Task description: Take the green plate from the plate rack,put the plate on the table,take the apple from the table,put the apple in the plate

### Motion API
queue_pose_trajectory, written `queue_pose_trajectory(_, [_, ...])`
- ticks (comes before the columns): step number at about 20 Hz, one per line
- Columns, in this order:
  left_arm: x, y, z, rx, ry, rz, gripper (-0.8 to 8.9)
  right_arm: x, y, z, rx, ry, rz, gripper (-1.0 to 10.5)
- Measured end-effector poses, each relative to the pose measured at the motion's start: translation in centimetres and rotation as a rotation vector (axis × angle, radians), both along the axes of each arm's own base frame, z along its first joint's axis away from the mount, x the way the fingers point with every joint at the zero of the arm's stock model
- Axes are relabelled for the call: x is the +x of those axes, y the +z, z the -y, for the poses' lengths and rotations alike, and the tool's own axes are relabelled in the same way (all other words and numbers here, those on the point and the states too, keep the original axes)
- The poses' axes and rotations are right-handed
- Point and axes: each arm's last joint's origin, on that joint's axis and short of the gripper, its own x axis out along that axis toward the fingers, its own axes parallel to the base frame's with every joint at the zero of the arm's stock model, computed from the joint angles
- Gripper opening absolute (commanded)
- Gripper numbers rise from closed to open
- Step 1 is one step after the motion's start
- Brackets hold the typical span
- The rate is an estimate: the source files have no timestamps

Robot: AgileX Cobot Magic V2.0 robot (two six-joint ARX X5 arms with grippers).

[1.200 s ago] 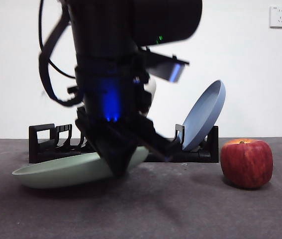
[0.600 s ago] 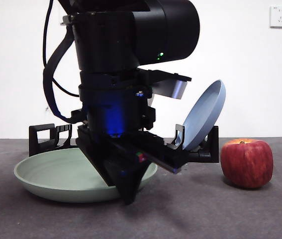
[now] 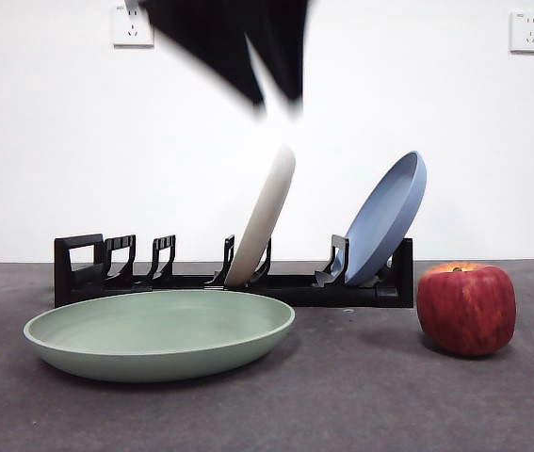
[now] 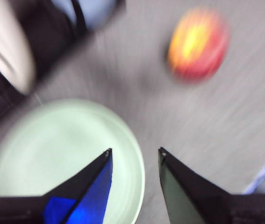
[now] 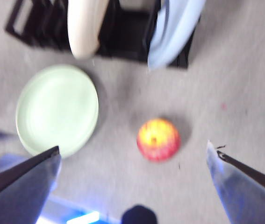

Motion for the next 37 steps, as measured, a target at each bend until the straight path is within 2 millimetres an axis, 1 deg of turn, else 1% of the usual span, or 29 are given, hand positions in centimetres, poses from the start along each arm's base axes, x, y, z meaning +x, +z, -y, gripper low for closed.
queue_pose_trajectory(1, [-0.8, 2.4, -1.2, -0.07, -0.02, 0.02, 1.66, -0.2, -0.1, 0.1, -0.01, 0.006, -0.018, 5.3])
queue_pose_trajectory(3, [-2.8, 6.9, -3.9, -0.231, -0.117, 0.054, 1.66, -1.0, 0.1, 0.3, -0.036, 0.002, -0.013, 5.3])
queue_pose_trajectory(5, [-5.2, 10.6, -7.1, -0.375, -0.207, 0.102, 1.66, -2.8, 0.7, 0.7, -0.034, -0.003, 0.038, 5.3])
queue_pose_trajectory(6, [-6.3, 11.8, -8.9, -0.426, -0.236, 0.128, 1.66, -4.1, 0.6, 0.9, -0.03, -0.004, 0.055, 5.3])
queue_pose_trajectory(8, [-8.2, 13.1, -11.9, -0.479, -0.262, 0.169, 1.66, -6.5, -0.1, 1.4, -0.025, -0.007, 0.072, 5.3])
queue_pose_trajectory(11, [-10.4, 13.2, -15.4, -0.481, -0.265, 0.175, 1.66, -9.3, -2.7, 2.0, -0.019, -0.031, 0.05, 5.3])
queue_pose_trajectory(13, [-11.6, 13.0, -17.3, -0.466, -0.263, 0.162, 1.66, -10.1, -4.8, 2.2, -0.017, -0.052, 0.006, 5.3])
queue_pose_trajectory(14, [-12.1, 12.8, -18.2, -0.465, -0.259, 0.157, 1.66, -10.1, -5.9, 2.2, -0.021, -0.068, -0.012, 5.3])
queue_pose_trajectory(16, [-12.9, 12.6, -19.4, -0.47, -0.255, 0.151, 1.66, -9.2, -7.8, 2.1, -0.021, -0.088, -0.036, 5.3])
queue_pose_trajectory(18, [-13.4, 12.5, -20.3, -0.483, -0.245, 0.143, 1.66, -7.5, -9.5, 1.7, -0.013, -0.102, -0.049, 5.3])
queue_pose_trajectory(20, [-14.0, 12.5, -21.3, -0.505, -0.237, 0.142, 1.66, -5.5, -10.4, 0.8, -0.02, -0.098, -0.052, 5.3])
queue_pose_trajectory(23, [-14.8, 12.3, -22.6, -0.535, -0.228, 0.147, 1.66, -2.5, -11.5, -1.2, -0.062, -0.073, -0.01, 5.3])
queue_pose_trajectory(26, [-15.3, 12.0, -23.4, -0.539, -0.21, 0.125, 1.66, 0.0, -13.7, -3.7, -0.144, -0.051, -0.029, 5.3])
queue_pose_trajectory(30, [-15.7, 11.6, -24.1, -0.535, -0.182, 0.1, 1.66, 2.3, -16.7, -6.4, -0.239, -0.021, -0.081, 5.3])
queue_pose_trajectory(32, [-15.8, 11.3, -24.4, -0.524, -0.153, 0.092, 1.66, 3.2, -17.5, -7.2, -0.292, -0.031, -0.078, 5.3])
queue_pose_trajectory(35, [-16.0, 11.2, -24.8, -0.525, -0.133, 0.084, 1.66, 4.4, -18.7, -7.9, -0.31, -0.032, -0.096, 5.3])
queue_pose_trajectory(36, [-16.0, 11.2, -24.8, -0.525, -0.131, 0.082, 1.66, 4.6, -19.1, -8.0, -0.315, -0.031, -0.105, 4.9])
queue_pose_trajectory(37, [-16.0, 11.1, -24.8, -0.521, -0.129, 0.079, 1.66, 4.7, -19.5, -8.1, -0.323, -0.03, -0.119, 4.1])
